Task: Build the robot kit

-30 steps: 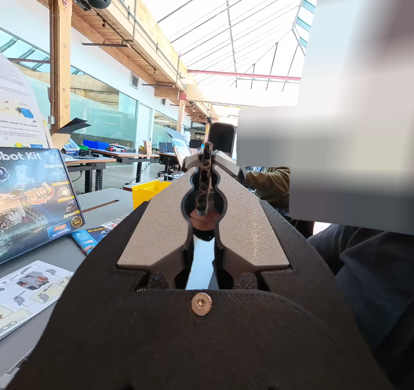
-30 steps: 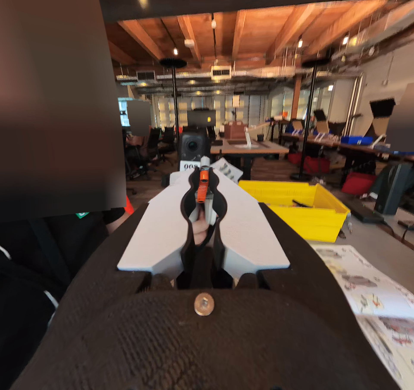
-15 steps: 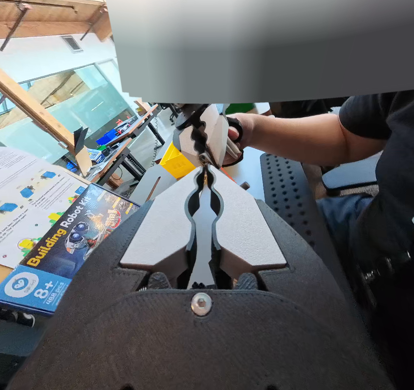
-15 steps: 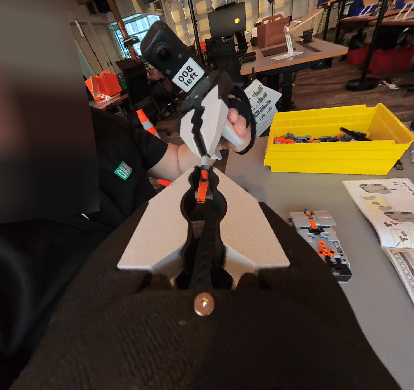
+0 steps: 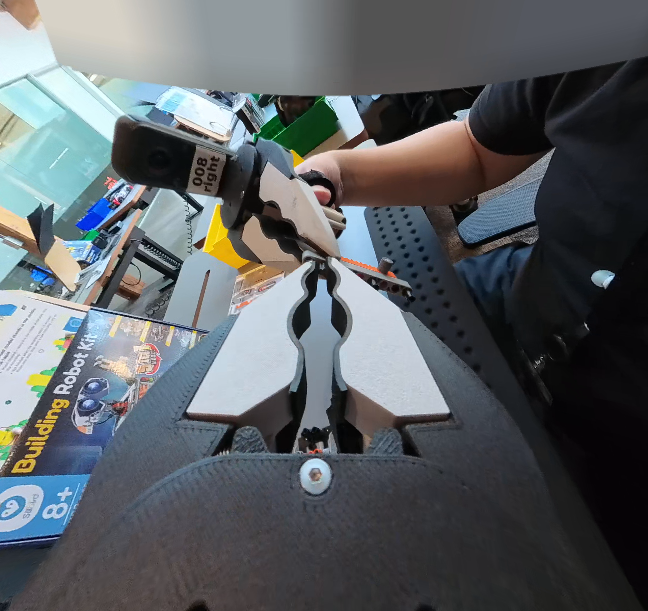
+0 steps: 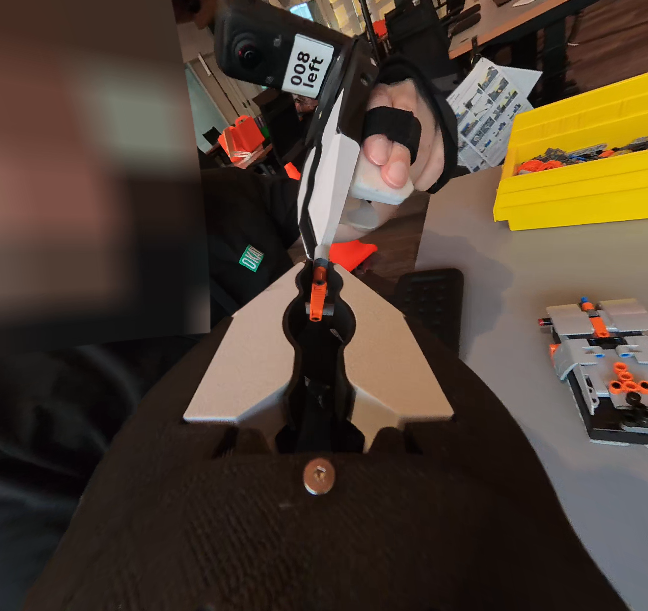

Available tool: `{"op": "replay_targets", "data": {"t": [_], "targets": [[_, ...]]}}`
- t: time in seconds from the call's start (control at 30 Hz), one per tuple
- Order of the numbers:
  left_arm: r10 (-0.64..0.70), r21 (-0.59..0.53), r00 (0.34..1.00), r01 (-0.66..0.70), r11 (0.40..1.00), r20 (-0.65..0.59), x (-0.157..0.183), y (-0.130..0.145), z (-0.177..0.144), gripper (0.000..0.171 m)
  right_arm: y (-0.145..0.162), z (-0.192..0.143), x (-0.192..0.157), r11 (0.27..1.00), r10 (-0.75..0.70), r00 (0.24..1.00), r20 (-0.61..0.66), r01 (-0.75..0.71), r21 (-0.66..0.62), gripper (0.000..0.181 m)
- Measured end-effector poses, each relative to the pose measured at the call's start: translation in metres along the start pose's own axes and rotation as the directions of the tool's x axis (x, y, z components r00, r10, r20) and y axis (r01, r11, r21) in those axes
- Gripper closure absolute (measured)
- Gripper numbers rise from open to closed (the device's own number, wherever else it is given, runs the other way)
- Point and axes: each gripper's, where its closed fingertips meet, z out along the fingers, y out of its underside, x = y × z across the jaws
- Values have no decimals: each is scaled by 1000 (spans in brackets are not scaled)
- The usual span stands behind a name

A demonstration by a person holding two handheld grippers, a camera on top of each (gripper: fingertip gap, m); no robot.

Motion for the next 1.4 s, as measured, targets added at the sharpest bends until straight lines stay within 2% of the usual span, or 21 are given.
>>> {"op": "replay_targets", "data": {"t": [0.1,0.33,0.53,0.8,0.9,1.07,1.3,1.4], "targets": [[40,12,999,-40,999,18,2,-2,-1,169,0,2,-1,999,35,999,38,-35,3,176],[-24,22,1000,24,999,7,0,-5,-11,165,-4,4,-5,998,59,993,106,-61,21,175],[-17,-20,999,17,1000,34,-1,3,-10,170,-4,4,3,998,50,997,63,-52,24,175],[76,-104,994,-67,992,81,-1,13,-7,169,-4,2,12,1000,-3,996,-89,4,9,176],[105,-82,989,-96,992,105,-1,9,-7,169,-6,2,8,1000,-16,996,-85,17,13,176],[96,-139,984,-75,987,149,-5,15,-7,170,-7,0,14,997,-61,987,-147,66,31,176],[53,-78,976,-37,996,213,-12,8,-12,170,-13,1,10,982,-120,986,-112,134,130,170],[21,-58,977,-9,998,210,-11,9,-12,170,-10,2,12,983,-104,989,-108,119,142,174]]}}
